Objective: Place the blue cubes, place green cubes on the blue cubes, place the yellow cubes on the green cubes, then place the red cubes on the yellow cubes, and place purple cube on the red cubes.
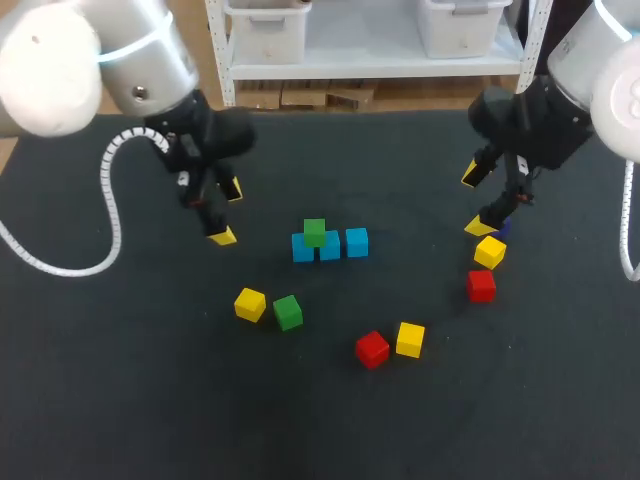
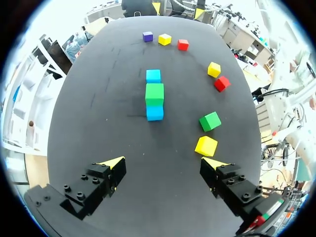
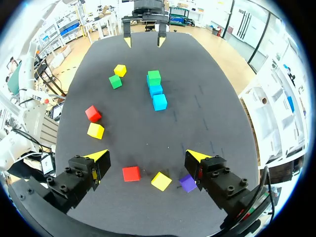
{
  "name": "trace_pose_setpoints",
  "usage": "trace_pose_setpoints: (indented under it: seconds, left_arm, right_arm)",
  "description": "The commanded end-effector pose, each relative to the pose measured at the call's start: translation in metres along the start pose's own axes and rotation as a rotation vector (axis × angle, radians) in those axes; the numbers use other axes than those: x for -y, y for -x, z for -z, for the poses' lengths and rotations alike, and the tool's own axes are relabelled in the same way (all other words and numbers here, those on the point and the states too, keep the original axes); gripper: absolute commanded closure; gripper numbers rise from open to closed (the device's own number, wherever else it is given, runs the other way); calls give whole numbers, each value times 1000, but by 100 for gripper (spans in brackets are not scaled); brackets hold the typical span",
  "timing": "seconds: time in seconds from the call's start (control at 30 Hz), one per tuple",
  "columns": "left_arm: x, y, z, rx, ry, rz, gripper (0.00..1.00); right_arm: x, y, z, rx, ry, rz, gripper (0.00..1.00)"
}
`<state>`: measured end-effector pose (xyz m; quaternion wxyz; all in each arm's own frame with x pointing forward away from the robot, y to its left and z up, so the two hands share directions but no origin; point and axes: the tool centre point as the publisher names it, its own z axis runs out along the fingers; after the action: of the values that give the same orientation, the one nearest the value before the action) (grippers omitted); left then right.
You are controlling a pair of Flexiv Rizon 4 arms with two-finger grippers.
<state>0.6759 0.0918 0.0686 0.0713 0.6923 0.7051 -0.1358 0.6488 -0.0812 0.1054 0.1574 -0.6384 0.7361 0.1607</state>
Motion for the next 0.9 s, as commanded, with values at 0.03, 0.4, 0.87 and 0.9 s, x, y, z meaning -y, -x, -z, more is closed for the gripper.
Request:
trace_pose_setpoints:
  seconds: [0.03, 0.4, 0.87, 0.9]
  left_arm:
    - [3, -4, -1, 19, 5, -9, 0]
    - [3, -4, -1, 19, 5, -9, 0]
    - [6, -27, 8, 131, 20, -115, 0]
    - [6, -28, 9, 121, 25, -125, 0]
  right_arm:
    - [0, 0, 0, 2, 0, 1, 0]
    - [-4, 1, 2, 23, -14, 26, 0]
    - [-16, 10, 0, 55, 1, 84, 0]
    - [-16, 11, -1, 56, 2, 88, 0]
